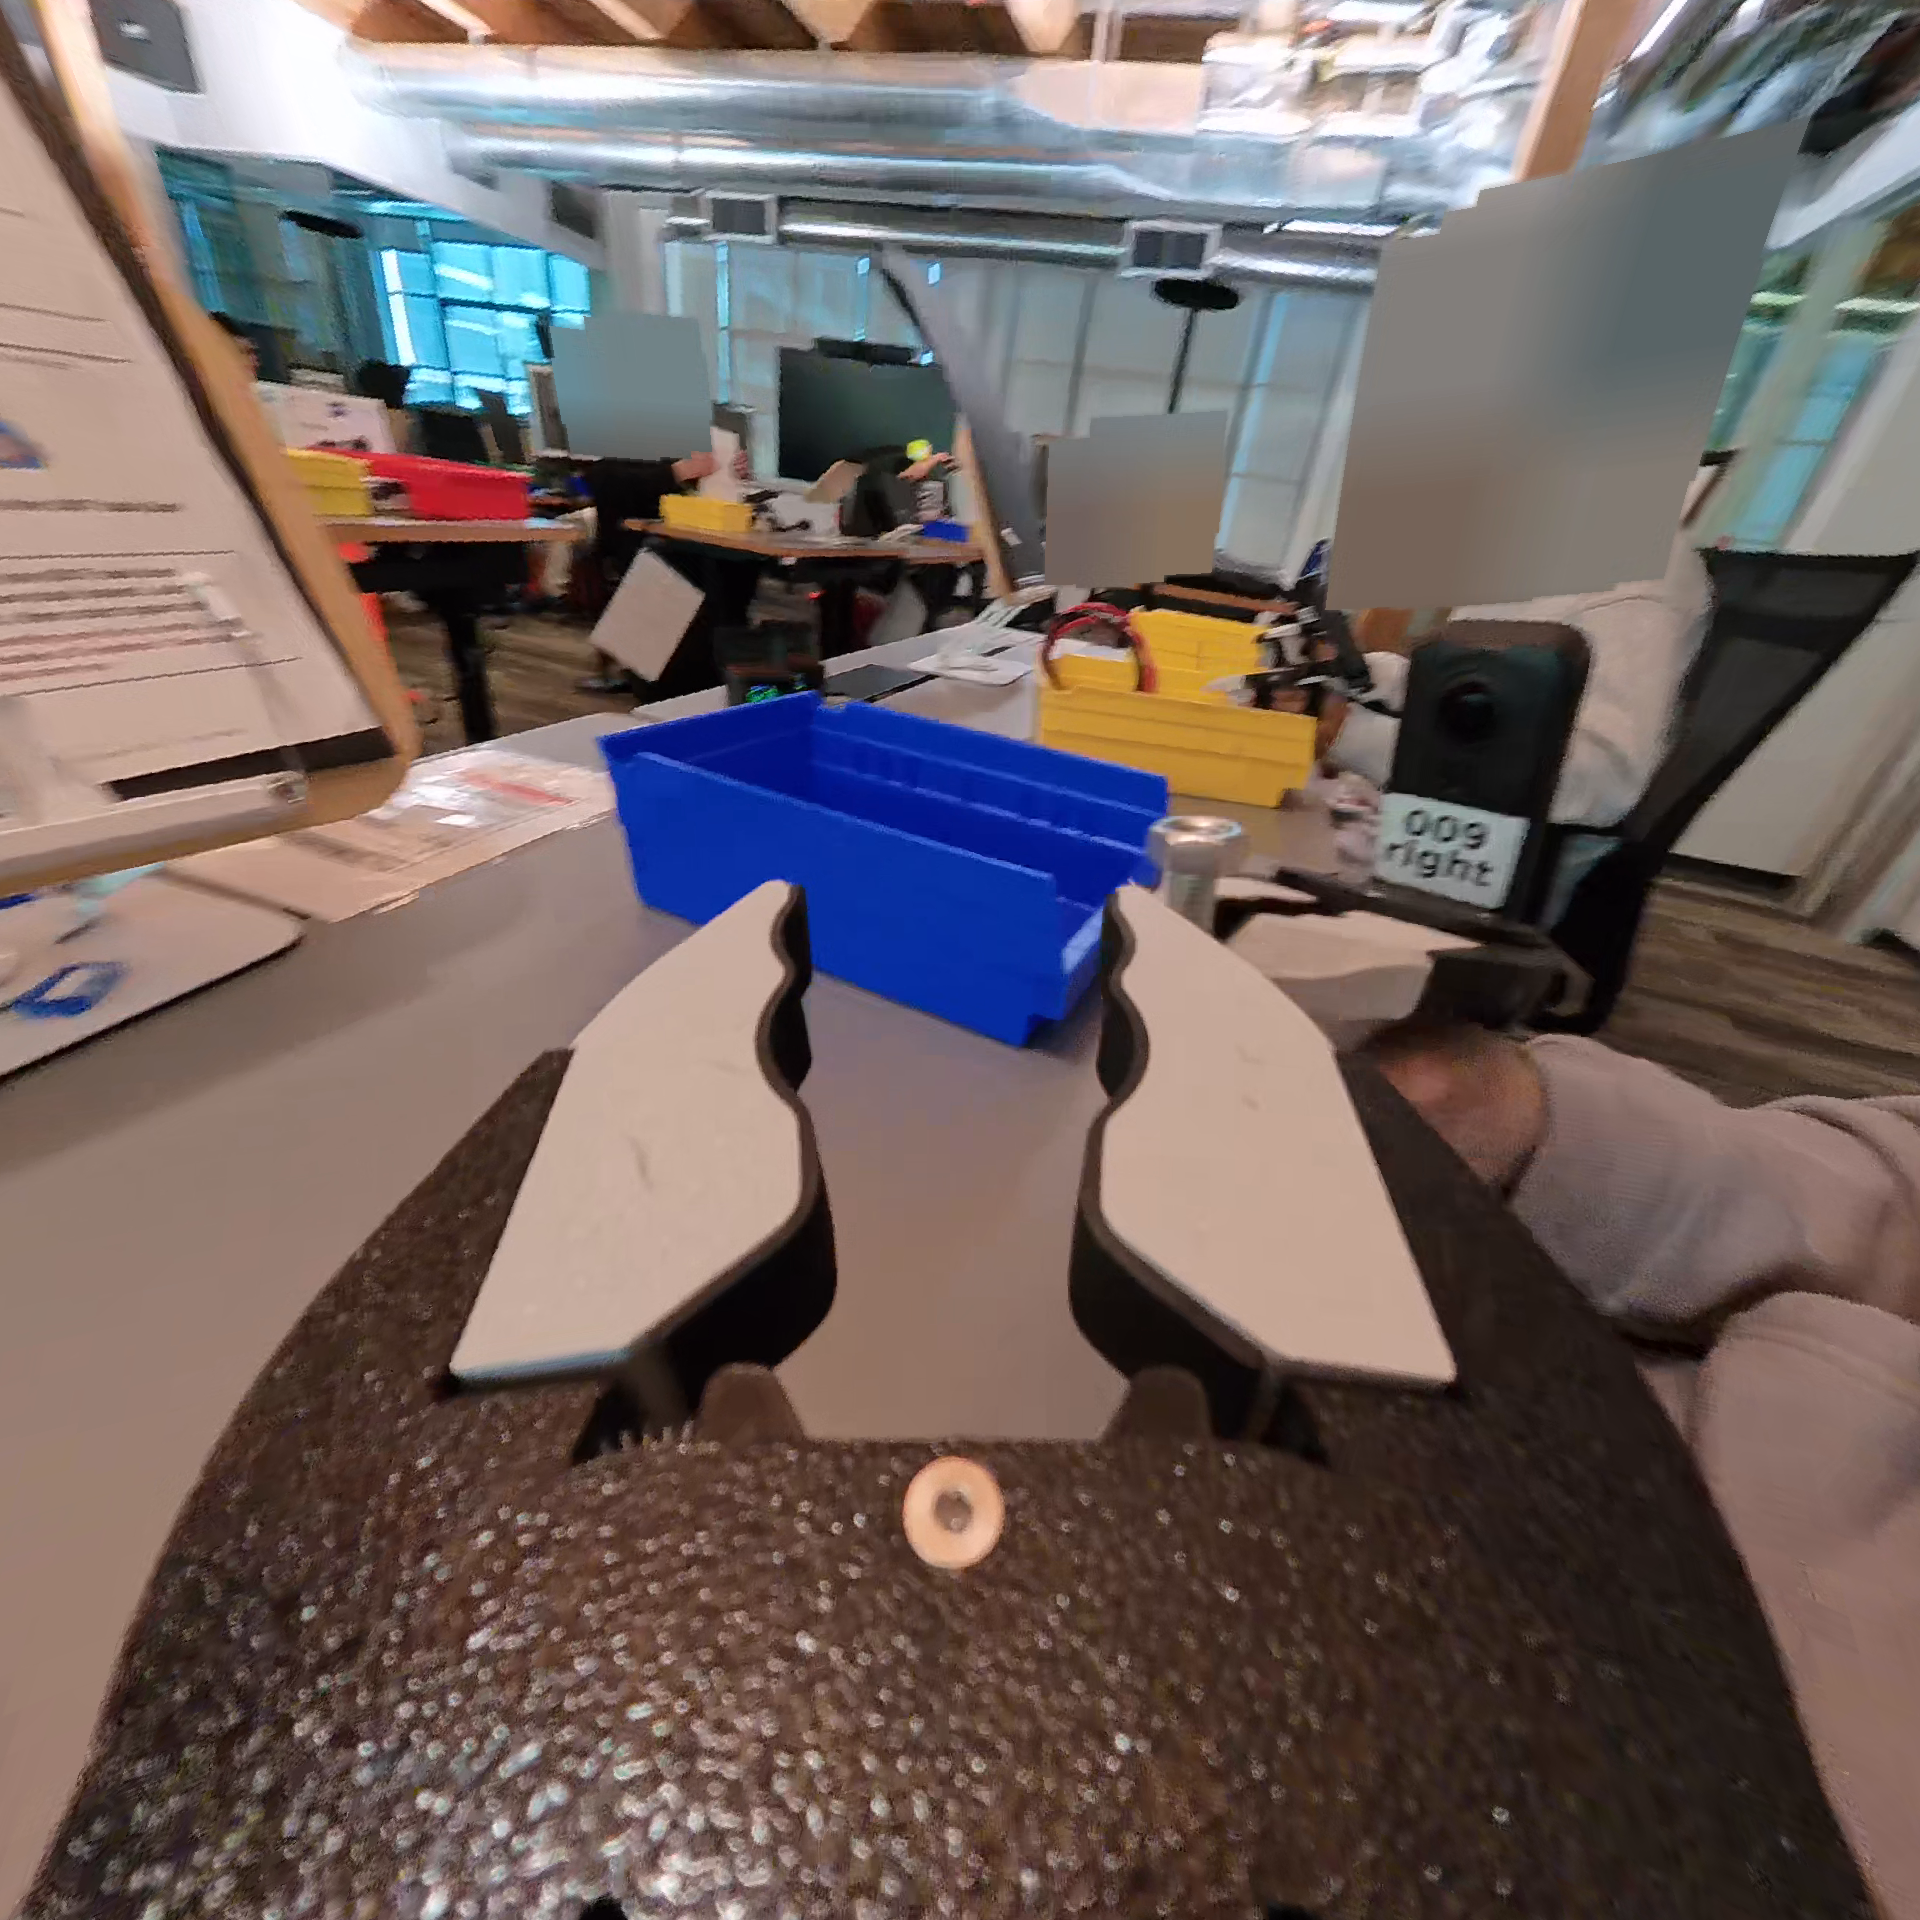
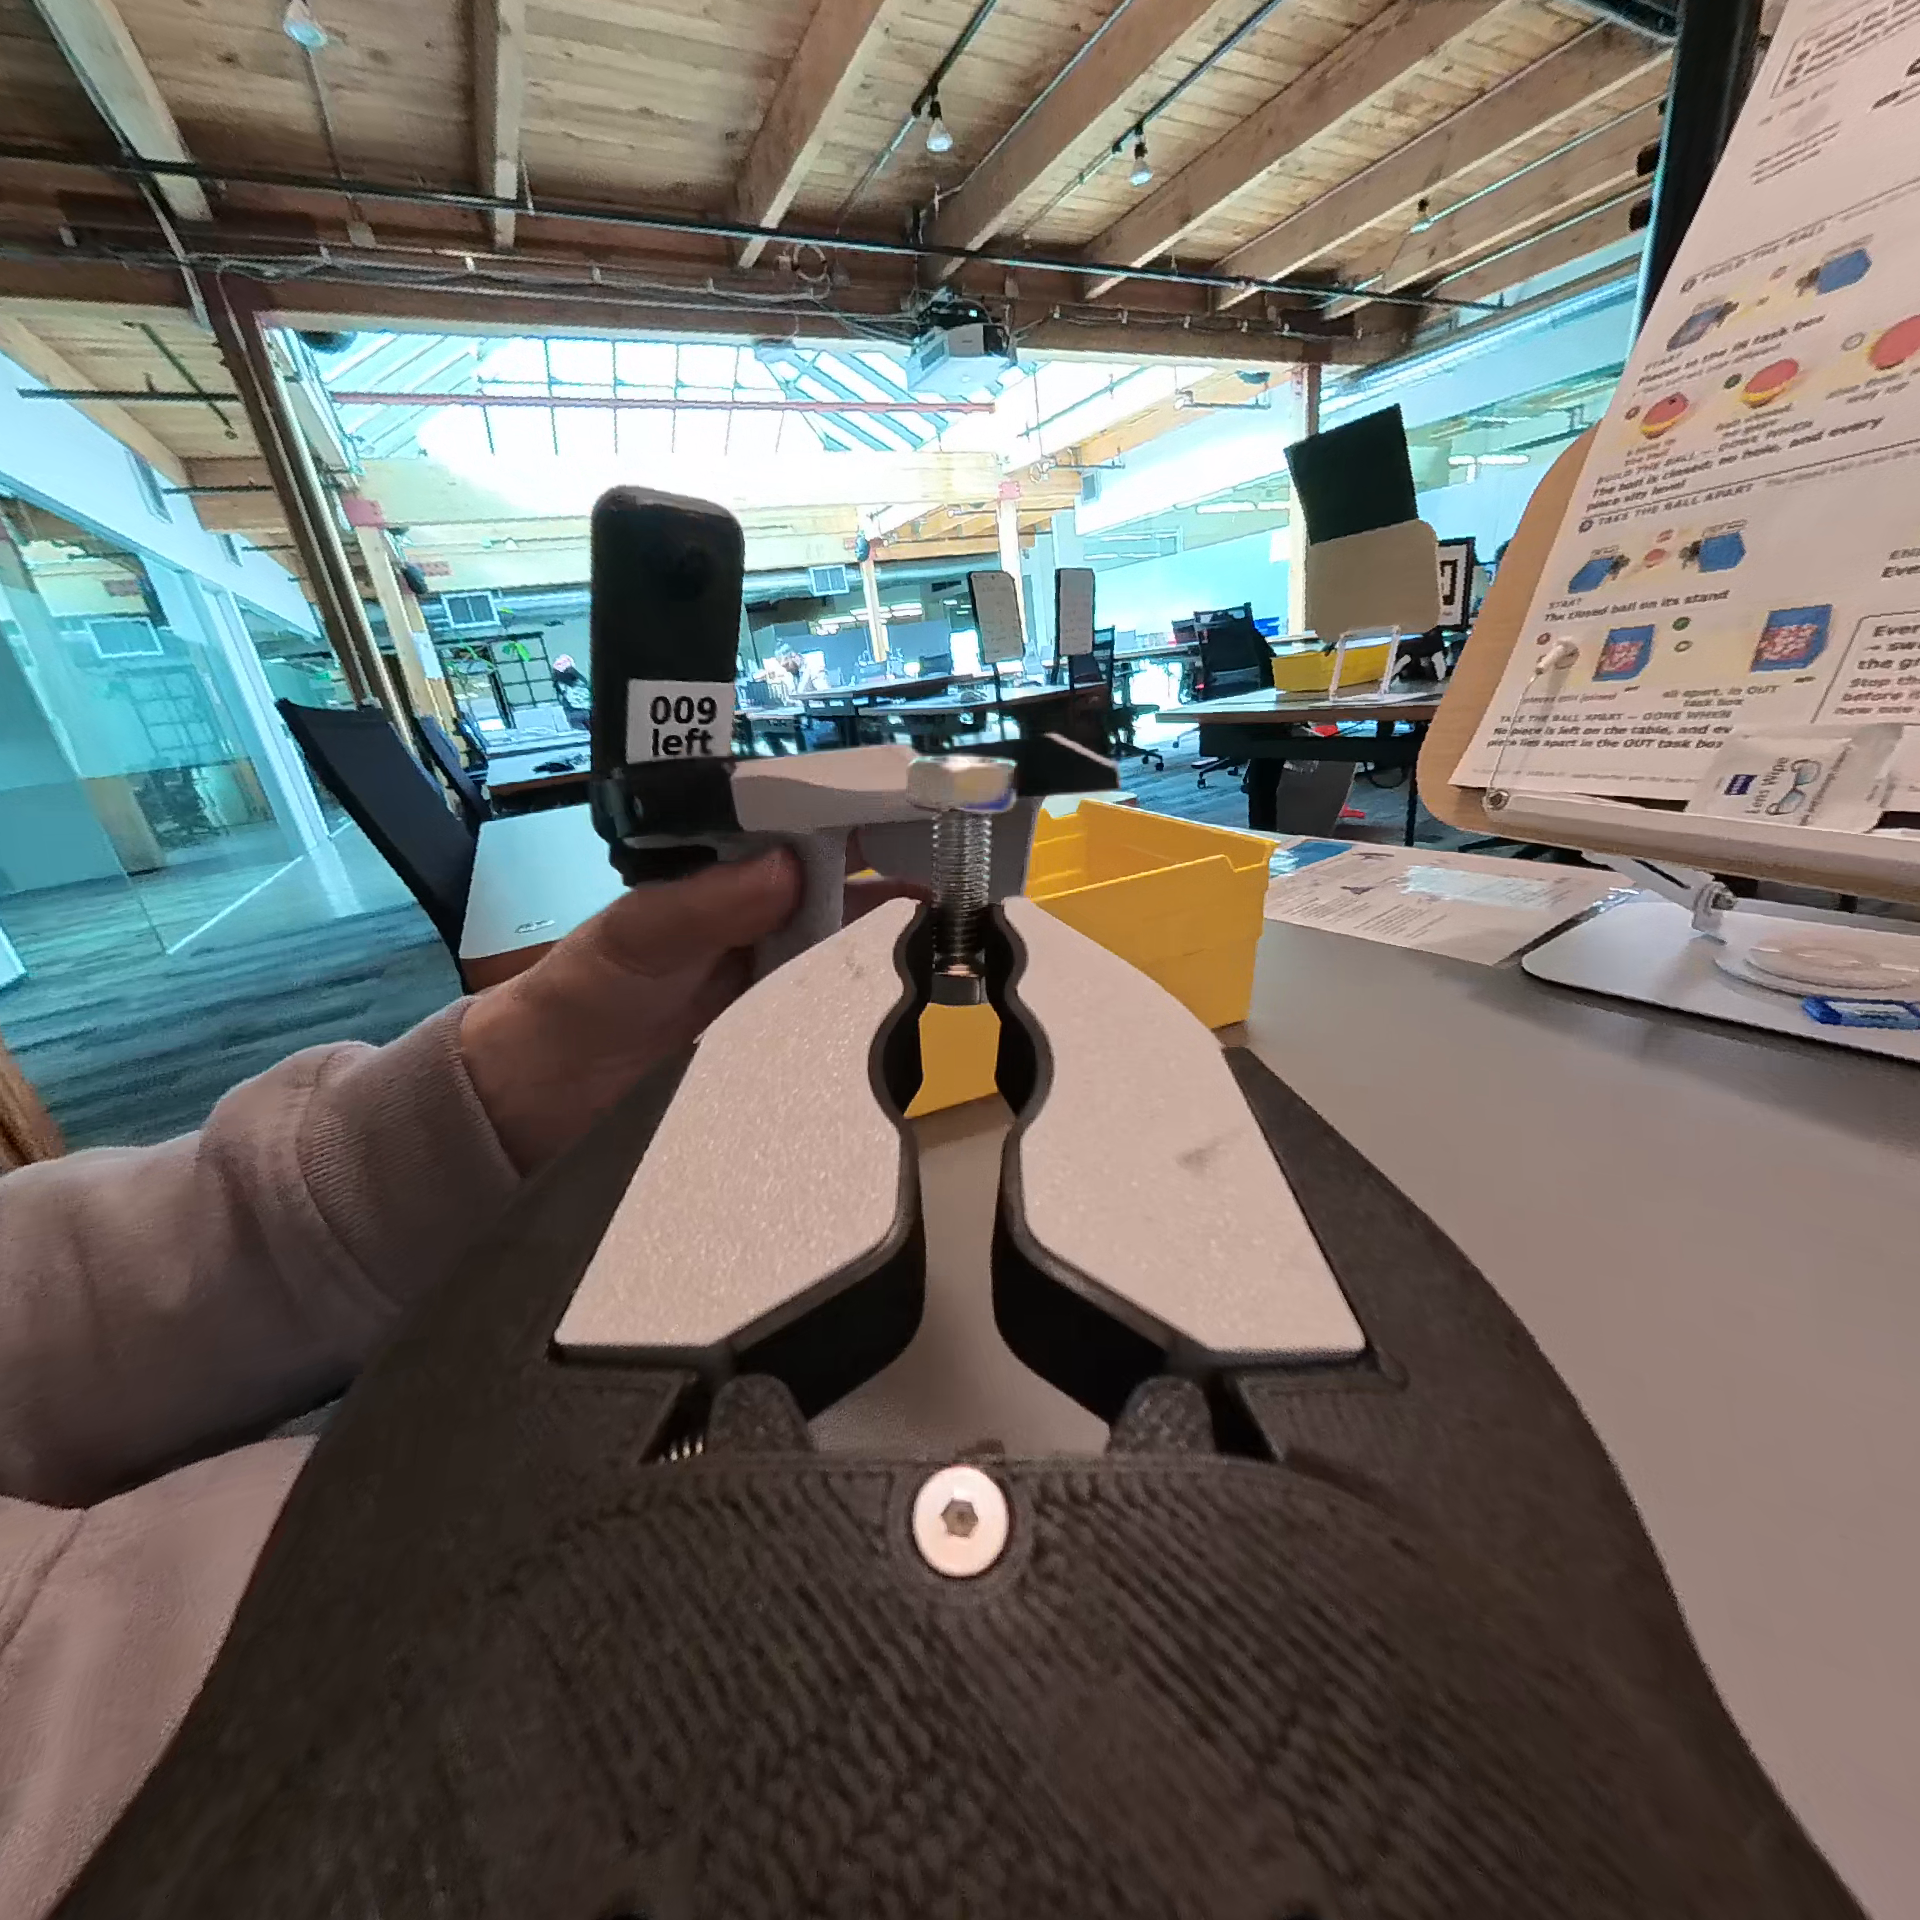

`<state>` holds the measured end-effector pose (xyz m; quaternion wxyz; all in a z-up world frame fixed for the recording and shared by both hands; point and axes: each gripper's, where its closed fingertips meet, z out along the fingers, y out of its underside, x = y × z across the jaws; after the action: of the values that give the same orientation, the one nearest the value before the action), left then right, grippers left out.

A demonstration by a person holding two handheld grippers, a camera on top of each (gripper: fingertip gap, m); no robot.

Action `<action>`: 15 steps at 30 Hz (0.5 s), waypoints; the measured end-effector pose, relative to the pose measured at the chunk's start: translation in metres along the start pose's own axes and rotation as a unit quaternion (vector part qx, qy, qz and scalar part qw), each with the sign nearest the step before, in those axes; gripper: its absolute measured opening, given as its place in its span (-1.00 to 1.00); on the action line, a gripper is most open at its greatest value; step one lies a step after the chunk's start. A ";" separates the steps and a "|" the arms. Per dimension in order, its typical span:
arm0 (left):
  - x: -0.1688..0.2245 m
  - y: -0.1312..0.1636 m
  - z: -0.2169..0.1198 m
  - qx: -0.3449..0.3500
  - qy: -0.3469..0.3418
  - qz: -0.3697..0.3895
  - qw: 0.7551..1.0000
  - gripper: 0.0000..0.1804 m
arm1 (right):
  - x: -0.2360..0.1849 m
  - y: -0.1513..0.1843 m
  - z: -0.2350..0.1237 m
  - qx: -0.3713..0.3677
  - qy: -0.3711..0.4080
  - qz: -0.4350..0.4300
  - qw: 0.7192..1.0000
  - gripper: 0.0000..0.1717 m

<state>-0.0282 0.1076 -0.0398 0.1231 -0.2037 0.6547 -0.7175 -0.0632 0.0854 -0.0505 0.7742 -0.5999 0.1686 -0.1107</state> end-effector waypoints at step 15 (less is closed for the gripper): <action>0.016 -0.003 0.009 0.018 0.034 -0.018 0.999 -0.30 | -0.001 0.007 0.003 -0.015 0.008 -0.003 1.000 -0.90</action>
<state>-0.0381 0.0929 -0.0345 0.0916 -0.1888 0.6418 -0.7376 -0.0631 0.0906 -0.0568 0.7636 -0.6108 0.1745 -0.1156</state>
